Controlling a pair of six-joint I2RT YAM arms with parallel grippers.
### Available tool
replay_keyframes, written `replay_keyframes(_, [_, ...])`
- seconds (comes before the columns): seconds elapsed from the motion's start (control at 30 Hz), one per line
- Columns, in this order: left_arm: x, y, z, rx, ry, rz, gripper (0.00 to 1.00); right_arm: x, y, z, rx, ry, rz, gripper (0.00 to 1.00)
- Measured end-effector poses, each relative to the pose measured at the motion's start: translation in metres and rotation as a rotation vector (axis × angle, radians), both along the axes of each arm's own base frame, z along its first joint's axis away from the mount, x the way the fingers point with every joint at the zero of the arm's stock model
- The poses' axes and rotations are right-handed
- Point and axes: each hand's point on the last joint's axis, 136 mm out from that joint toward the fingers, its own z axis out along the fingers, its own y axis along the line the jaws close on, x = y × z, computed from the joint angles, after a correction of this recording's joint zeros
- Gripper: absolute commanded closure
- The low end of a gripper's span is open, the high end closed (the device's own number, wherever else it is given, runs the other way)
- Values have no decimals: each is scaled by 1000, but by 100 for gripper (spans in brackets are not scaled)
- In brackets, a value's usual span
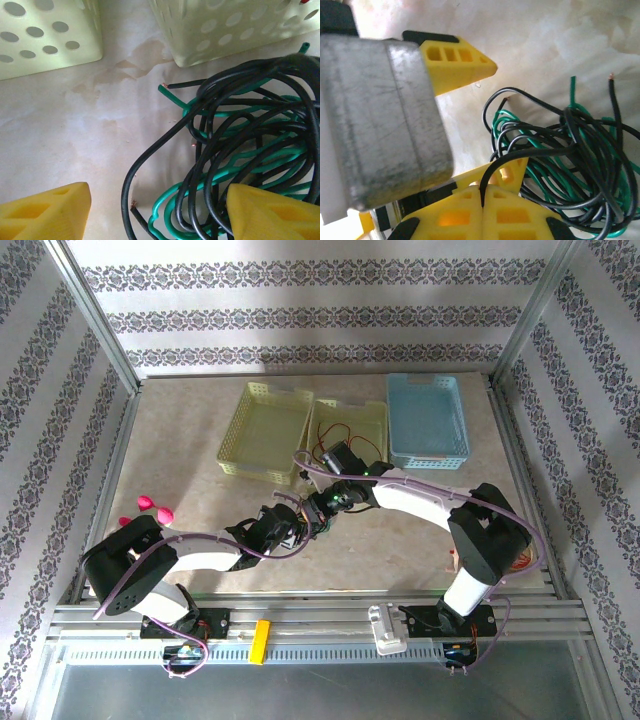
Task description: Untangle the cables
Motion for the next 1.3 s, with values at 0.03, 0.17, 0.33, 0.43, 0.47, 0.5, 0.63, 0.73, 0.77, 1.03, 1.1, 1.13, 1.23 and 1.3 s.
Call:
replay_keyframes(0.03, [0, 0, 0, 0, 0, 0, 28, 3, -2, 0, -2, -9, -10, 100])
replay_keyframes(0.17, [0, 0, -1, 1, 1, 0, 27, 11, -20, 8, 3, -49, -90, 100])
replay_keyframes(0.33, [-1, 0, -1, 1, 1, 0, 27, 26, -37, 57, 74, -165, -194, 100])
replay_keyframes(0.43, [-1, 0, -1, 3, 2, 0, 25, 36, -47, 95, 137, -261, -259, 100])
replay_keyframes(0.47, [-1, 1, -2, 4, 3, 0, 25, 39, -52, 108, 157, -294, -287, 100])
replay_keyframes(0.5, [-1, 1, -2, 5, 4, 0, 25, 42, -57, 121, 176, -325, -316, 100])
replay_keyframes(0.63, [-1, 0, -3, 6, 5, 0, 24, 56, -82, 160, 225, -434, -439, 100])
replay_keyframes(0.73, [-1, 1, -5, 11, 10, 0, 23, 63, -101, 193, 259, -545, -527, 100])
replay_keyframes(0.77, [-1, 1, -5, 12, 10, 0, 23, 64, -109, 204, 269, -584, -559, 100])
replay_keyframes(1.03, [-1, 1, -5, 13, 8, 2, 20, 80, -177, 263, 284, -812, -836, 100])
replay_keyframes(1.1, [-1, 1, -5, 13, 8, 3, 19, 95, -201, 261, 243, -826, -924, 100])
replay_keyframes(1.13, [0, 1, -5, 14, 7, 3, 18, 101, -211, 257, 221, -823, -959, 100])
replay_keyframes(1.23, [0, 1, -5, 13, 7, 2, 15, 132, -249, 232, 143, -769, -1090, 100])
replay_keyframes(1.3, [0, 1, -5, 13, 7, 2, 14, 154, -272, 211, 95, -713, -1164, 100])
